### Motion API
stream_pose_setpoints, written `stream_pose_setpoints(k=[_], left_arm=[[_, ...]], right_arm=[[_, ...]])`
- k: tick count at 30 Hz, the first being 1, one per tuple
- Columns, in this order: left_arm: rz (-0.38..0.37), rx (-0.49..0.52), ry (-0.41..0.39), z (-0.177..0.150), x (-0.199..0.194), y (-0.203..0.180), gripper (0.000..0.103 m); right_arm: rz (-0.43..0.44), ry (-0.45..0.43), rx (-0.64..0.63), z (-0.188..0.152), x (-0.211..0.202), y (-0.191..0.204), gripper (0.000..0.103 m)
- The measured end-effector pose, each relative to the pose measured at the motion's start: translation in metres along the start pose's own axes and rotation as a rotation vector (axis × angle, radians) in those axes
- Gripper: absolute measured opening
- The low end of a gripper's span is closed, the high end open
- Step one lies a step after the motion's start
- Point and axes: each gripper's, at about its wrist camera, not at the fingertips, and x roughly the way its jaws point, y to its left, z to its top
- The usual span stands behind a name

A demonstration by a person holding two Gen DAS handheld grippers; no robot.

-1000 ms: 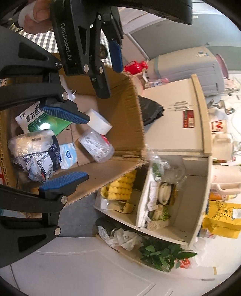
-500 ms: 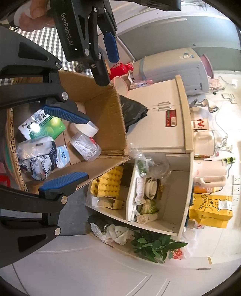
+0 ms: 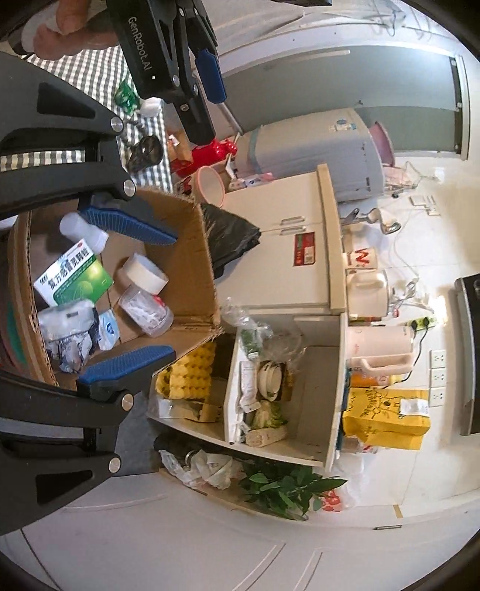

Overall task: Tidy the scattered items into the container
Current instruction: 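Withdraw both tools from the box back over the table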

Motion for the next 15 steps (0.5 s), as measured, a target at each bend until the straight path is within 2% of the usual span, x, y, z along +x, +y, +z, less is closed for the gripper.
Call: stream_pose_setpoints(k=[5, 15], left_arm=[[0.038, -0.02, -0.036, -0.004, -0.024, 0.015, 0.08], [0.124, -0.077, -0.1, -0.012, -0.073, 0.053, 0.091]], right_arm=[[0.034, -0.033, -0.009, 0.002, -0.012, 0.016, 0.061], [0.099, -0.098, -0.045, 0.005, -0.035, 0.058, 0.074]])
